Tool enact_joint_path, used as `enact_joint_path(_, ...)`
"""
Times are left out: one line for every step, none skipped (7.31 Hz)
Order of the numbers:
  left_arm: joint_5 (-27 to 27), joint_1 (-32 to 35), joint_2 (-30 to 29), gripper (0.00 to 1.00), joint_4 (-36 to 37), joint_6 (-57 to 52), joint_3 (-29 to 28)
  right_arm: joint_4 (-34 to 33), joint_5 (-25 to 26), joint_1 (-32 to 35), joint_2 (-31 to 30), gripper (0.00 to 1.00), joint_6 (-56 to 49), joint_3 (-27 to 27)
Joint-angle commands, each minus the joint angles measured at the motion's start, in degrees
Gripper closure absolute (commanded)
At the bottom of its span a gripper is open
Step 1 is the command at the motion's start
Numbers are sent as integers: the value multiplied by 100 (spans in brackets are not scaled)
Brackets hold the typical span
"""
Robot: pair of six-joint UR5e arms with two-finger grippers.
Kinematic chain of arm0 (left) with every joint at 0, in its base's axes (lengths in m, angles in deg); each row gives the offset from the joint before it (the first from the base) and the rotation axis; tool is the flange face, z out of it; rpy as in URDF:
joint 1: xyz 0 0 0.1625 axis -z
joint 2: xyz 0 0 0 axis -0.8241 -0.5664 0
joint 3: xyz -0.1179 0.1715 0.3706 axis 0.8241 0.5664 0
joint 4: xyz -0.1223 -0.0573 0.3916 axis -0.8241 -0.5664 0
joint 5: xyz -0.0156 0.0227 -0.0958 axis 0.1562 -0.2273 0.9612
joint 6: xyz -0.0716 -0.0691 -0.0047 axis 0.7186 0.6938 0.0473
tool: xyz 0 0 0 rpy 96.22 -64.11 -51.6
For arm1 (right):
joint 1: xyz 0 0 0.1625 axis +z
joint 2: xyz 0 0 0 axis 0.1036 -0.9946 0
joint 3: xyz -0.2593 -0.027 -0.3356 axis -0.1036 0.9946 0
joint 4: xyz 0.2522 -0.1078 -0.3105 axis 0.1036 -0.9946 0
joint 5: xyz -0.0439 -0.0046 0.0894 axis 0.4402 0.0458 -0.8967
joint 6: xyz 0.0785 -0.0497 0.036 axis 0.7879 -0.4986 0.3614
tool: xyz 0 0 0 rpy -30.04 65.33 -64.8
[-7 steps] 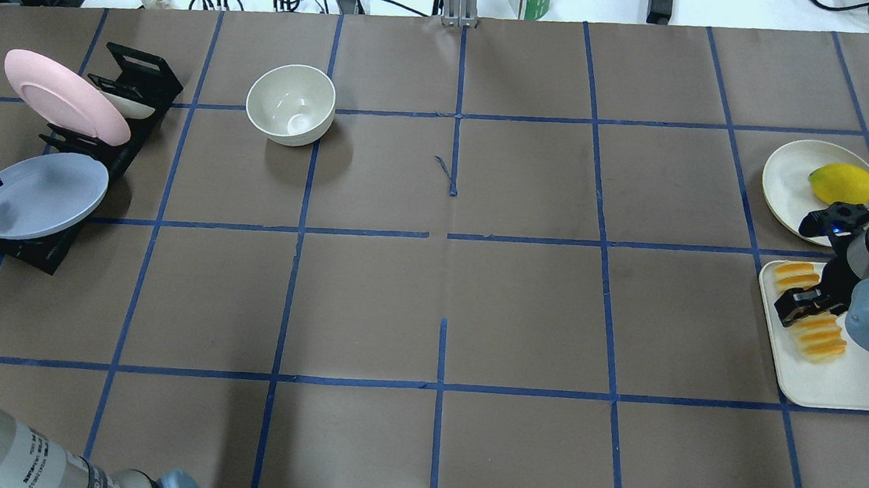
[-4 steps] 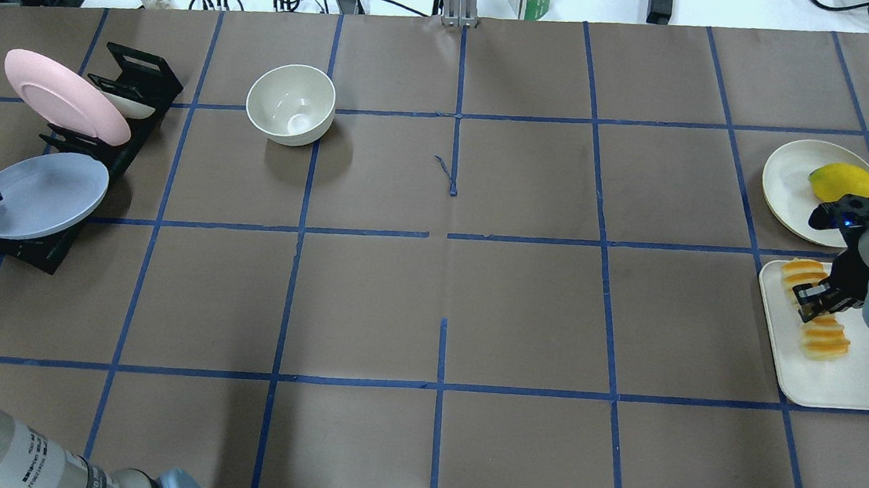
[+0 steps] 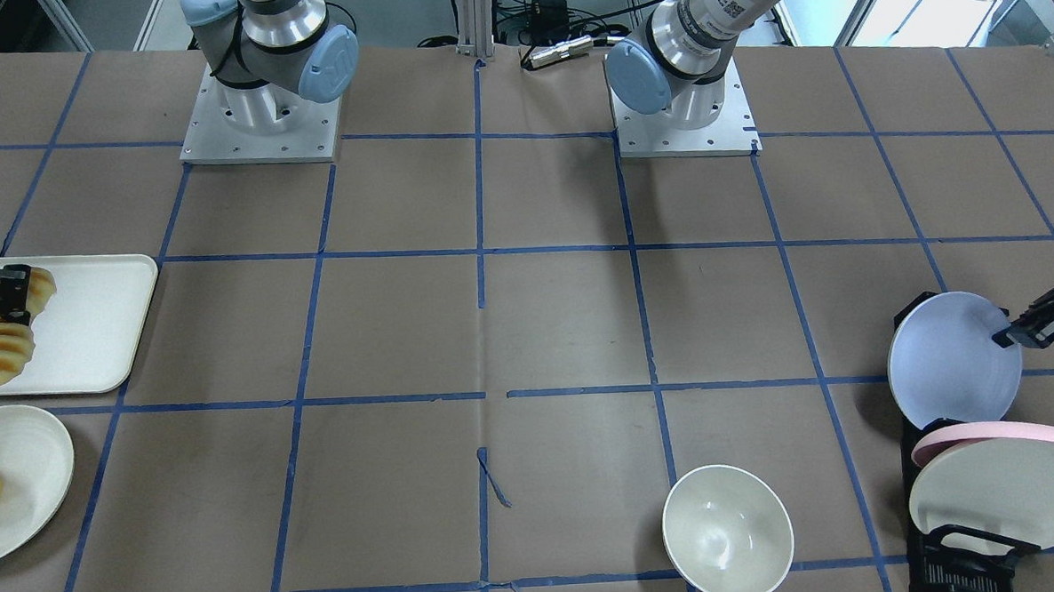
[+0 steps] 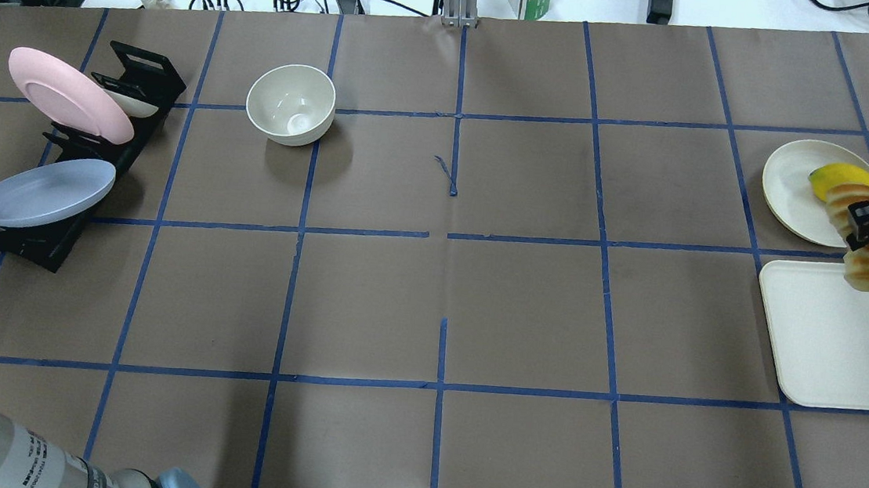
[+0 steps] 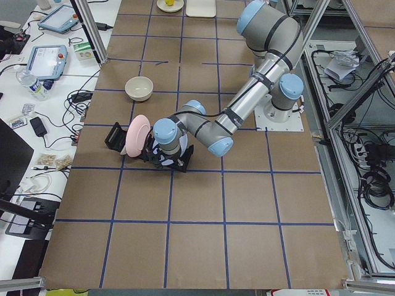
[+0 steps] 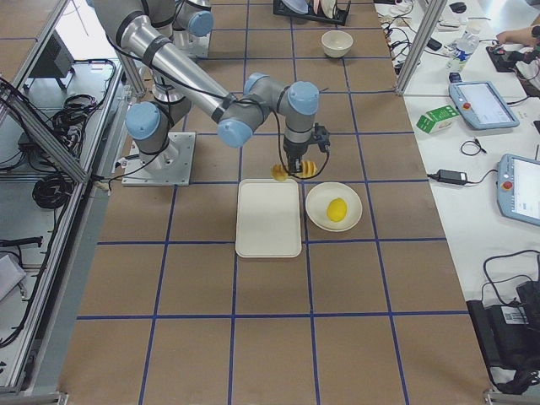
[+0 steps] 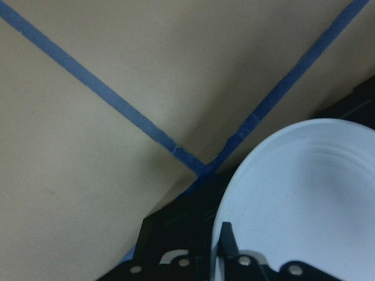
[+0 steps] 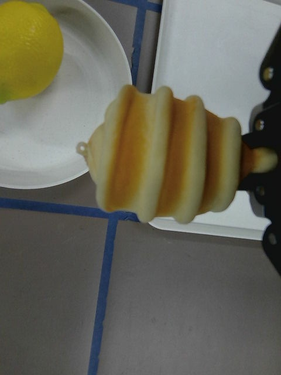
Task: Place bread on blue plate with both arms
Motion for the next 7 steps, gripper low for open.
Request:
enact_joint_path(-34,-153,83,100,-457,-355,-72,676,-9,404,-23,100,432,638)
enact_joint_path(-35,-163,145,100,-476,-419,-72,860,0,580,-32,100,686,857)
enact_joint_path(-43,-163,197,100,-485,-419,-81,1071,-9,625,-15,100,985,1068)
enact_joint_path(-61,-163,320,100,-633,-428,-107,1308,-18,634,-6,100,1118,1253)
enact_joint_path(-130,-163,365,100,-687,-428,-98,1415,-35,835,-15,100,1180,1376)
enact_joint_path(-131,-154,400,100,-757,-419,-98,1494,34,1185,-15,100,1564,1482)
enact_joint_path(-140,-154,505,100,-932,-419,-142,1651,52,1423,-6,100,1855,1701)
